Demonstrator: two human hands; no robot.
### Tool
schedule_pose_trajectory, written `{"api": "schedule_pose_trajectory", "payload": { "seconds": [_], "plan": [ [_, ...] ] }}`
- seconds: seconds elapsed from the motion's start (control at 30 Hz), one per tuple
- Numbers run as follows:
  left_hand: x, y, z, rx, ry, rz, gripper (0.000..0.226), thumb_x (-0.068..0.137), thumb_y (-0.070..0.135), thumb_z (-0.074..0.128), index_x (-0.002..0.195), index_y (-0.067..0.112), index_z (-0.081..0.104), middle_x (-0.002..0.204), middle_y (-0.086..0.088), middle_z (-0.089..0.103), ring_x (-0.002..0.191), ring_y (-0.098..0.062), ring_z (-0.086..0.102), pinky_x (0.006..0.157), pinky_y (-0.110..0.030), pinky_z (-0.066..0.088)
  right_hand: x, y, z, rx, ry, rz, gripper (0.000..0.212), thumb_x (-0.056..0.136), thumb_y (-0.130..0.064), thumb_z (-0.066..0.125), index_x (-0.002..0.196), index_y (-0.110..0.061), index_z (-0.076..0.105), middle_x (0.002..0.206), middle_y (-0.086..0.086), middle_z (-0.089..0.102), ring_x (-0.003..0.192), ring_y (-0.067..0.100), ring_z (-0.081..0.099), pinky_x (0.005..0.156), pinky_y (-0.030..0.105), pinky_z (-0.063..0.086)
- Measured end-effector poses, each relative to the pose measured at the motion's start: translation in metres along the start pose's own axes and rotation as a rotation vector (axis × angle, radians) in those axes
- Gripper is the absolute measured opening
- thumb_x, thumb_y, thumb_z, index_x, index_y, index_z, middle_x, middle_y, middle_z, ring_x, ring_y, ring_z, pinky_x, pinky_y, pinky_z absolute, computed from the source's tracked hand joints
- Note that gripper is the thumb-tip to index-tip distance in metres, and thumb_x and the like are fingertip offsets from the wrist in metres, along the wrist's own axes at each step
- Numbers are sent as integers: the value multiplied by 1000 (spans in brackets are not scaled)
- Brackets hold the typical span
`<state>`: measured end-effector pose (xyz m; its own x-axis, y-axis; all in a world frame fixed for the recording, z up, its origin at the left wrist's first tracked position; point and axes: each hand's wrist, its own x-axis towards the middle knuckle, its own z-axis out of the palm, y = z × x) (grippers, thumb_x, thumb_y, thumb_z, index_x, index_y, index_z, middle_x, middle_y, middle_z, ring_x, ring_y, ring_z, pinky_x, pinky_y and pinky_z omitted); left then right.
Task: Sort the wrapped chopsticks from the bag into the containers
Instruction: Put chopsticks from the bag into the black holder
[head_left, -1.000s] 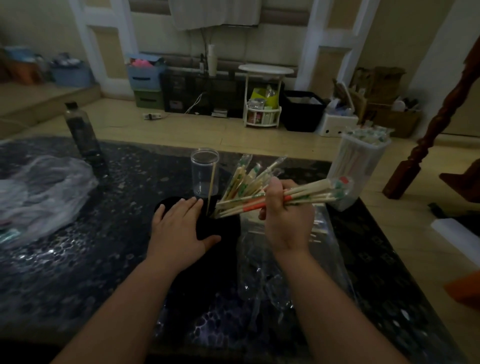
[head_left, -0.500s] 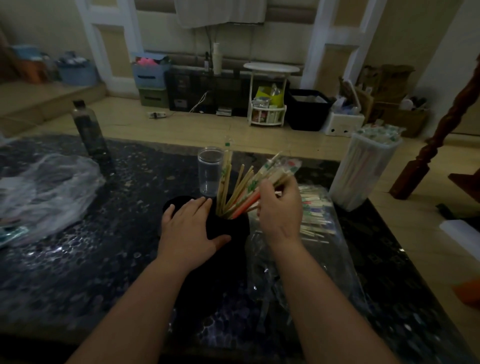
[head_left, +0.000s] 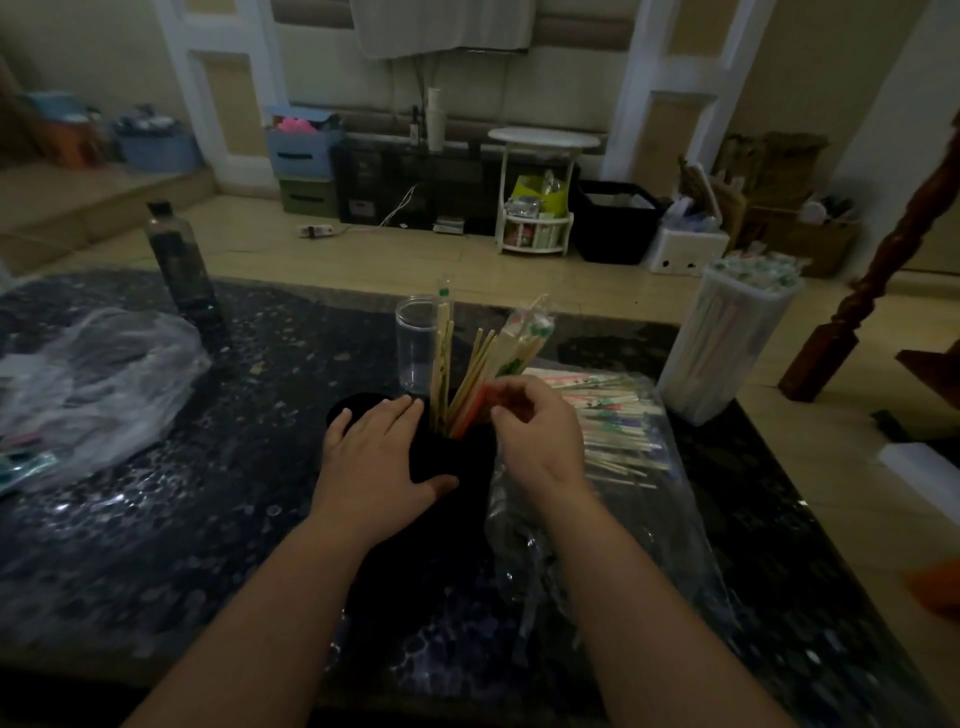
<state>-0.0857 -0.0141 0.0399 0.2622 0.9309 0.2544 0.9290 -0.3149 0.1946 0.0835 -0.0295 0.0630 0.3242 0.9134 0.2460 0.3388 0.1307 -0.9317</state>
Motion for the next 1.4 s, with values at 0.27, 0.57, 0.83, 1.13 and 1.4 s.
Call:
{"api": "schedule_pose_trajectory", "payload": {
  "seconds": [0.27,0.57,0.83,1.13,1.4],
  "plan": [
    [-1,-1,-3,-47,-10,-1,86,81,69,57,151,26,31,158,13,25,147,-6,14,119,-37,-3,-2,-6,-15,44,-35,-7,36,83,9,55,90,-22,70,90,-4,71,86,9,67,77,25,54],
    [-1,-1,-2,-33,-3,-3,57,82,64,60,123,24,65,157,7,29,145,-11,22,118,-39,5,-20,-18,-55,-128,-275,237,23,88,3,47,70,-8,55,61,8,63,46,15,60,42,24,43],
    [0,3,-1,-57,81,-72,32,94,20,54,124,19,65,138,0,53,128,-19,47,116,-40,19,-27,0,-63,-852,-791,292,30,93,-10,54,119,-6,68,124,14,66,115,30,61,95,34,49],
    [3,-1,2,-93,116,-77,51,79,-7,52,122,16,68,99,-7,70,97,-27,63,102,-41,38,-22,87,-60,-857,-555,327,77,90,-19,55,157,-18,16,164,3,-16,151,29,14,120,42,24],
    [4,-4,0,-127,159,-56,50,81,1,56,127,19,62,99,-4,72,98,-26,64,104,-44,37,-3,107,-60,-861,-251,272,61,93,-30,48,151,-23,32,159,3,29,144,24,31,117,39,29]
  ]
}}
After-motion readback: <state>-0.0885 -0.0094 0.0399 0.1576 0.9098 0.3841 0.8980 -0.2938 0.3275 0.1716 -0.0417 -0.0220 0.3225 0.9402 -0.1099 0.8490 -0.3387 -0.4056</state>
